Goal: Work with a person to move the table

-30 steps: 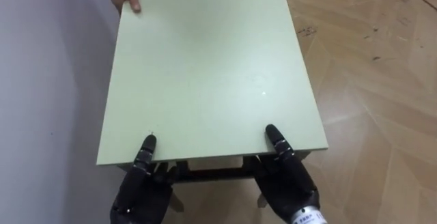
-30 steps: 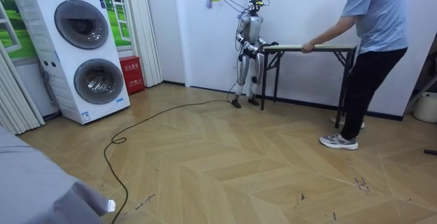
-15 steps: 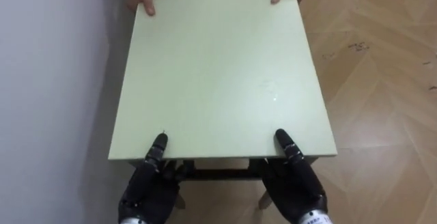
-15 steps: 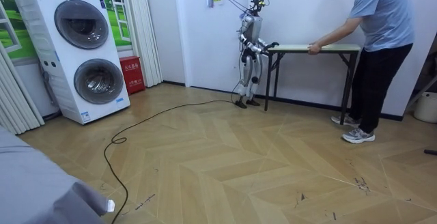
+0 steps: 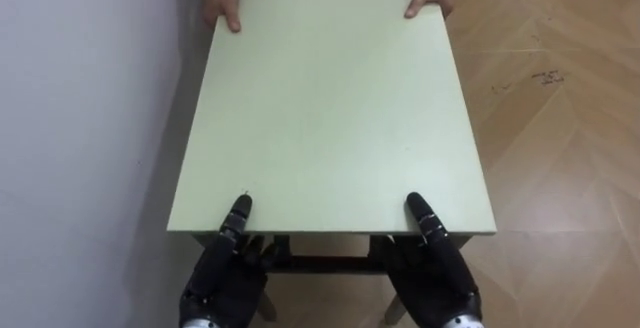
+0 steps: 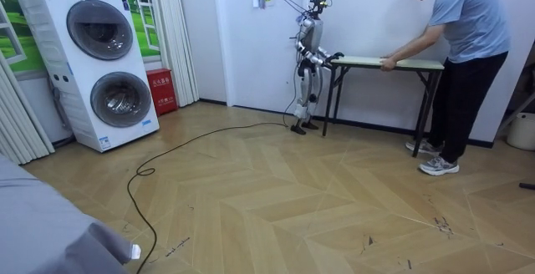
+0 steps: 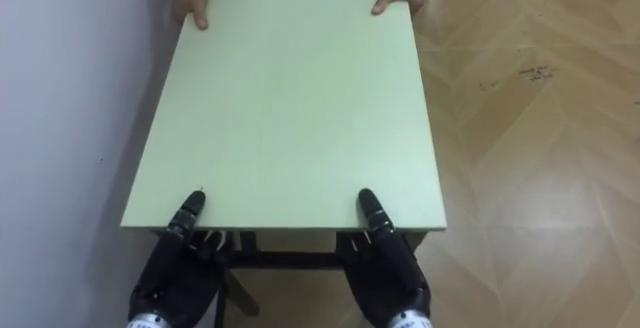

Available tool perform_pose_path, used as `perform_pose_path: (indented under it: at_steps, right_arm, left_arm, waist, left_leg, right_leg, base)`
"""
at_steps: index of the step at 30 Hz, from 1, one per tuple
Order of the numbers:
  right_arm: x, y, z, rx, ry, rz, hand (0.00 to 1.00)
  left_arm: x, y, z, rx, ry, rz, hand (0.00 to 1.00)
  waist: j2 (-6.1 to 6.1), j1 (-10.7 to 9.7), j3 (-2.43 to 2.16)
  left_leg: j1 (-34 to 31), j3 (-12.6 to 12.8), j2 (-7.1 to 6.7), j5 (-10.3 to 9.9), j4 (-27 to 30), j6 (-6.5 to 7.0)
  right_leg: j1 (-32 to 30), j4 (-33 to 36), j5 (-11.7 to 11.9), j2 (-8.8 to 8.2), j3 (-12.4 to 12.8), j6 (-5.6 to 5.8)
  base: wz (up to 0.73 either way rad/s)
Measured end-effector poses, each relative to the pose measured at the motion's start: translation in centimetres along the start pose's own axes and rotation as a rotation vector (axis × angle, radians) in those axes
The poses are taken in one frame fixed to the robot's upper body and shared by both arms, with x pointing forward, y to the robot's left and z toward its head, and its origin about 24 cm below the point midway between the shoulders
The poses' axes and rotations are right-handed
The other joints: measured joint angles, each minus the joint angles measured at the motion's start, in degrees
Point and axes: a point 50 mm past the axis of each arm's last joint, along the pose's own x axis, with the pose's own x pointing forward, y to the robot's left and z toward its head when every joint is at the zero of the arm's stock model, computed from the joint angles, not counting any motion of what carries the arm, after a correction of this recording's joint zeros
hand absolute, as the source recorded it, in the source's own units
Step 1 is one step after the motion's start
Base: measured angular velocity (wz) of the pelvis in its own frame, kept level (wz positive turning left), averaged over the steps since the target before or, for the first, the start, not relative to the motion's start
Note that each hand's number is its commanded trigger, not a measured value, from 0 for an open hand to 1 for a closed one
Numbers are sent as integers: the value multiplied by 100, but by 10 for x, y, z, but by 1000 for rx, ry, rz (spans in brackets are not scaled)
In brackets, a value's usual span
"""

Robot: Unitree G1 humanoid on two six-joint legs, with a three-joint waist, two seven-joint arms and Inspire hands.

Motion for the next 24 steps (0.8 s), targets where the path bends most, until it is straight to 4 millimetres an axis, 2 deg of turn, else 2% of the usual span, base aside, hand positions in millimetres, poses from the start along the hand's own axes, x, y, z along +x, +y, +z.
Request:
perform_pose_path:
  at_steps: [5, 10, 12, 13, 15, 17, 18, 19, 20, 21, 22, 23, 24]
  right_arm:
    - [-1, -2, 0, -4, 3, -14, 100]
    - [-5, -14, -4, -2, 20, -70, 100]
    - [-6, -21, -6, -3, 28, -99, 100]
    - [-5, -22, -5, -5, 30, -99, 100]
    - [-5, -23, -6, -4, 30, -103, 100]
    - [-6, -25, -7, 3, 32, -112, 69]
    - [-6, -27, -8, 5, 36, -116, 57]
    - [-6, -28, -9, 5, 39, -116, 55]
    - [-5, -29, -9, 4, 42, -119, 44]
    - [-5, -30, -9, 1, 45, -122, 38]
    - [-4, -31, -9, -4, 48, -121, 44]
    - [-4, -33, -9, -38, 61, -116, 45]
    - [-5, -36, -9, -81, 78, -111, 45]
  left_arm:
    - [0, 2, 0, 8, 6, 8, 100]
    - [-2, 13, -5, 51, 35, 56, 100]
    - [-2, 19, -7, 87, 51, 79, 100]
    - [-2, 20, -8, 94, 53, 77, 96]
    - [-1, 21, -8, 104, 56, 77, 69]
    - [0, 23, -9, 107, 60, 72, 57]
    - [0, 25, -10, 107, 60, 71, 42]
    - [0, 26, -10, 107, 60, 71, 33]
    - [-1, 27, -10, 107, 61, 73, 27]
    - [0, 28, -10, 125, 65, 68, 23]
    - [0, 29, -10, 153, 72, 62, 12]
    - [1, 31, -9, 209, 89, 58, 0]
    - [3, 35, -9, 261, 112, 61, 0]
  waist:
    - [-5, -36, 3]
    - [-68, -16, 27]
    - [-98, -4, 23]
    - [-113, -4, 24]
    - [-158, -10, 30]
    - [-187, -11, 39]
    - [-204, -10, 31]
    - [-214, -11, 32]
    - [-216, -13, 28]
    - [-214, -12, 27]
    - [-214, -12, 27]
    - [-215, -14, 25]
    - [-215, -20, 21]
  left_leg:
    - [38, -21, -49, -23, -8, 34]
    - [359, -41, -102, -22, -216, 42]
    - [387, -58, -103, -22, -227, 42]
    - [394, -70, -102, -22, -227, 42]
    - [434, -81, -103, -22, -234, 42]
    - [499, -99, -103, -23, -263, 41]
    - [552, -91, -103, -22, -301, 39]
    - [572, -85, -104, -23, -305, 38]
    - [596, -80, -104, -24, -310, 36]
    - [609, -79, -104, -24, -311, 36]
    - [618, -75, -104, -24, -312, 36]
    - [644, -62, -104, -24, -317, 37]
    - [699, -52, -104, -24, -329, 37]
  right_leg:
    - [68, -33, 5, 3, -2, 37]
    - [341, -139, -7, -23, -3, 81]
    - [375, -149, -7, -19, -10, 81]
    - [391, -162, -7, -15, -26, 81]
    - [470, -229, -7, -1, -7, 81]
    - [543, -261, -7, 10, -1, 80]
    - [589, -294, -6, 15, -2, 79]
    - [622, -328, -5, 16, -3, 78]
    - [645, -335, -5, 18, 2, 78]
    - [660, -336, -5, 18, 8, 78]
    - [665, -336, -5, 18, 13, 78]
    - [684, -339, -4, 19, 19, 78]
    - [711, -354, -4, 20, 27, 79]
  base:
    - [3]
    - [2]
    - [6]
    - [7]
    - [6]
    - [6]
    - [3]
    - [0]
    - [0]
    - [0]
    - [-4]
    - [-6]
    - [-9]
